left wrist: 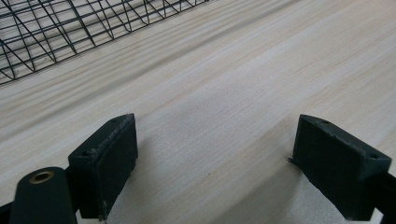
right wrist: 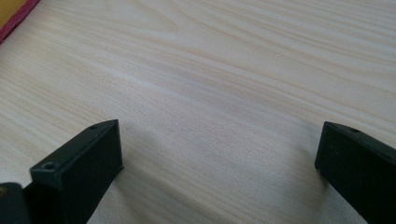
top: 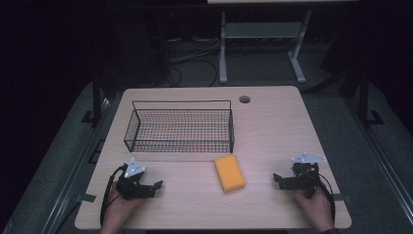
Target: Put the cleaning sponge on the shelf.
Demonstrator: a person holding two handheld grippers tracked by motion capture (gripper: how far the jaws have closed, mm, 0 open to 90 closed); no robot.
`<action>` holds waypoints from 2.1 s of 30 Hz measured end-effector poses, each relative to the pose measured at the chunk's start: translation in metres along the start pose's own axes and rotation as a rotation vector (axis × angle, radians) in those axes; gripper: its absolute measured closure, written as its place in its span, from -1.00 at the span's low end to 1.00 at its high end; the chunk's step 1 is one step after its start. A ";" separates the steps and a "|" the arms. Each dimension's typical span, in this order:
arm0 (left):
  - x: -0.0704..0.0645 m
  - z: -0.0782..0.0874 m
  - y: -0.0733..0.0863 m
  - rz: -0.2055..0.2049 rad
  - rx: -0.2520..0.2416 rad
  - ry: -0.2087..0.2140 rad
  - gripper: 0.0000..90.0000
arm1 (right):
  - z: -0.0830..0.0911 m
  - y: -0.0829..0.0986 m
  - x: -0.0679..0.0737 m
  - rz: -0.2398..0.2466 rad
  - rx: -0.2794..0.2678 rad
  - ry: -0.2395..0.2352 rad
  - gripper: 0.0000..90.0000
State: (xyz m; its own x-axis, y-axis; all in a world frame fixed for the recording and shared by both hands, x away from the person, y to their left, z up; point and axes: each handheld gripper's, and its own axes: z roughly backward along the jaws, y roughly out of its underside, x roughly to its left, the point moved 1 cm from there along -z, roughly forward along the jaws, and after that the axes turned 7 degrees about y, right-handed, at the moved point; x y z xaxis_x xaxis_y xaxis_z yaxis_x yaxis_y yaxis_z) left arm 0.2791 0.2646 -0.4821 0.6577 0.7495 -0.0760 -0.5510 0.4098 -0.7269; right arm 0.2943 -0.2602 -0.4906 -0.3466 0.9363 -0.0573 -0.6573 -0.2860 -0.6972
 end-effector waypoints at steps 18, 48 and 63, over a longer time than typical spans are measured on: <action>-0.001 0.001 0.001 0.001 0.003 0.001 -0.71 | 0.008 -0.010 0.007 0.052 0.009 -0.027 -0.43; -0.001 0.001 0.001 0.001 0.003 0.002 -0.71 | -0.004 -0.048 0.064 0.232 0.038 -0.360 0.99; -0.001 0.001 0.001 0.000 0.003 0.001 -0.71 | -0.011 -0.054 0.091 0.278 0.049 -0.434 0.99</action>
State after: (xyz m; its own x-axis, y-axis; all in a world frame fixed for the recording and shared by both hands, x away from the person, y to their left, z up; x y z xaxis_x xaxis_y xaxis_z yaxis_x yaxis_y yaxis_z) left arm 0.2773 0.2651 -0.4817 0.6583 0.7488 -0.0769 -0.5526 0.4114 -0.7249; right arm 0.3052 -0.1570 -0.4659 -0.7511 0.6561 0.0732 -0.5280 -0.5305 -0.6632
